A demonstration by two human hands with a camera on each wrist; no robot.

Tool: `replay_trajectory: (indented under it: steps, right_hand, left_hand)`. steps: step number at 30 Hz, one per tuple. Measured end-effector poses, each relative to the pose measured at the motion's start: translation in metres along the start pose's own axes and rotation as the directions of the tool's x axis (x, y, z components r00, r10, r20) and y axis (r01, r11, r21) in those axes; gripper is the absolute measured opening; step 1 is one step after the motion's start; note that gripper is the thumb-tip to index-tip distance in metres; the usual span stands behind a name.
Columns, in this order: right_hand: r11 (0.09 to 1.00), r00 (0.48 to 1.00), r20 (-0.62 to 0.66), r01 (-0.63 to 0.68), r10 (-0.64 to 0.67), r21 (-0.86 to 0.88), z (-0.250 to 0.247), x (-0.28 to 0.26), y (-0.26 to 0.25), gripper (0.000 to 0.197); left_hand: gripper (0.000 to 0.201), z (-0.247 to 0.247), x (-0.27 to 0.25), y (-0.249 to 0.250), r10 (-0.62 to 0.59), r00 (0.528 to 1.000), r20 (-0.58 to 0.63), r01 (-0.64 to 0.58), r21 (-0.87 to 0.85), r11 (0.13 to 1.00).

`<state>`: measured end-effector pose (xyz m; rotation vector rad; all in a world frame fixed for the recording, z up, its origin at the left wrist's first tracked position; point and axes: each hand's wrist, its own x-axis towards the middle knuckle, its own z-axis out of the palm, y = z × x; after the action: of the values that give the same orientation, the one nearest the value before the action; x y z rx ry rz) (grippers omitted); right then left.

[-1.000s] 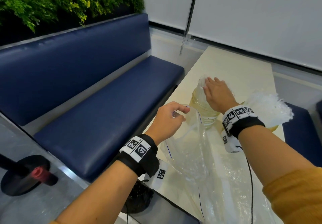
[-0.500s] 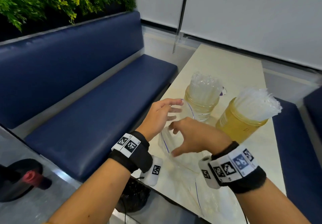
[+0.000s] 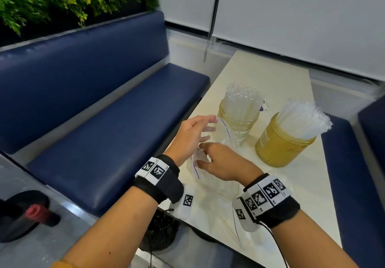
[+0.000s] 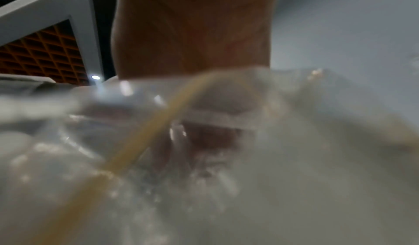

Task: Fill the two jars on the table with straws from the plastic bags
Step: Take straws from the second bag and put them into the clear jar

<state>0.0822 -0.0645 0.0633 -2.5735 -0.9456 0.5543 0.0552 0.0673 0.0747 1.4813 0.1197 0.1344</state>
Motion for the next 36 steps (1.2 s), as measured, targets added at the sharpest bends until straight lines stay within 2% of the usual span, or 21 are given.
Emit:
replay_trajectory:
  steps: [3, 5, 8, 13, 17, 19, 21, 24, 25, 27, 28, 31, 32, 36]
  right_hand:
    - [1.000, 1.000, 0.001, -0.018, 0.018, -0.024, -0.003, -0.001, 0.004, 0.054]
    - [1.000, 1.000, -0.011, -0.006, 0.006, -0.006, -0.008, -0.003, 0.005, 0.050]
    - [0.997, 0.992, -0.119, 0.046, -0.039, 0.055, -0.018, -0.007, 0.004, 0.038]
    - [0.980, 0.941, -0.329, 0.135, -0.081, 0.145, -0.043, -0.009, -0.001, 0.047]
    - [0.952, 0.886, -0.457, 0.199, -0.073, 0.233, -0.074, -0.013, -0.015, 0.021]
    - [0.943, 0.863, -0.494, 0.243, -0.104, 0.227, -0.087, -0.014, -0.024, 0.021]
    - [0.933, 0.842, -0.523, 0.284, -0.133, 0.220, -0.095, -0.013, -0.033, 0.024]
    - [0.908, 0.774, -0.619, 0.347, -0.136, 0.234, -0.101, -0.011, -0.041, 0.024]
    - [0.889, 0.751, -0.650, 0.371, -0.117, 0.268, -0.100, -0.010, -0.042, 0.028]
    - [0.866, 0.739, -0.672, 0.372, -0.059, 0.333, -0.094, -0.008, -0.042, 0.038]
    - [0.880, 0.745, -0.665, 0.346, -0.047, 0.326, -0.089, -0.007, -0.041, 0.041]
    - [0.941, 0.768, -0.638, 0.253, -0.054, 0.225, -0.071, 0.001, -0.036, 0.031]
    - [0.948, 0.767, -0.640, 0.238, -0.052, 0.209, -0.069, 0.002, -0.036, 0.033]
    - [0.947, 0.736, -0.675, 0.252, -0.052, 0.201, -0.087, 0.004, -0.038, 0.044]
  left_hand:
    - [0.035, 0.002, 0.001, 0.001, 0.014, 1.000, -0.010, -0.013, 0.028, 1.000]
    - [0.042, 0.002, 0.001, 0.002, 0.026, 1.000, -0.015, -0.025, 0.053, 0.998]
    - [0.058, -0.001, 0.000, 0.002, 0.069, 0.998, -0.002, -0.069, 0.106, 0.992]
    - [0.069, -0.004, -0.005, 0.000, 0.094, 0.993, 0.078, -0.102, 0.107, 0.989]
    - [0.066, -0.007, -0.005, -0.009, 0.179, 0.968, 0.173, -0.214, 0.212, 0.953]
    - [0.073, -0.005, -0.004, -0.013, 0.166, 0.971, 0.172, -0.215, 0.329, 0.920]
    - [0.065, 0.001, -0.003, -0.014, 0.162, 0.976, 0.143, -0.206, 0.386, 0.899]
    - [0.031, 0.007, 0.002, -0.015, 0.147, 0.988, 0.036, -0.151, 0.309, 0.939]
    - [0.030, 0.008, 0.003, -0.015, 0.143, 0.990, 0.007, -0.139, 0.280, 0.950]
    - [0.037, 0.009, 0.004, -0.012, 0.138, 0.990, -0.007, -0.131, 0.261, 0.956]
    - [0.037, 0.010, 0.003, -0.010, 0.141, 0.990, -0.002, -0.135, 0.267, 0.954]
    - [0.021, 0.012, 0.002, -0.004, 0.133, 0.991, -0.018, -0.121, 0.307, 0.944]
    - [0.019, 0.012, 0.001, -0.005, 0.127, 0.992, -0.022, -0.114, 0.307, 0.945]
    - [0.031, 0.008, -0.002, -0.013, 0.101, 0.994, -0.029, -0.088, 0.304, 0.949]
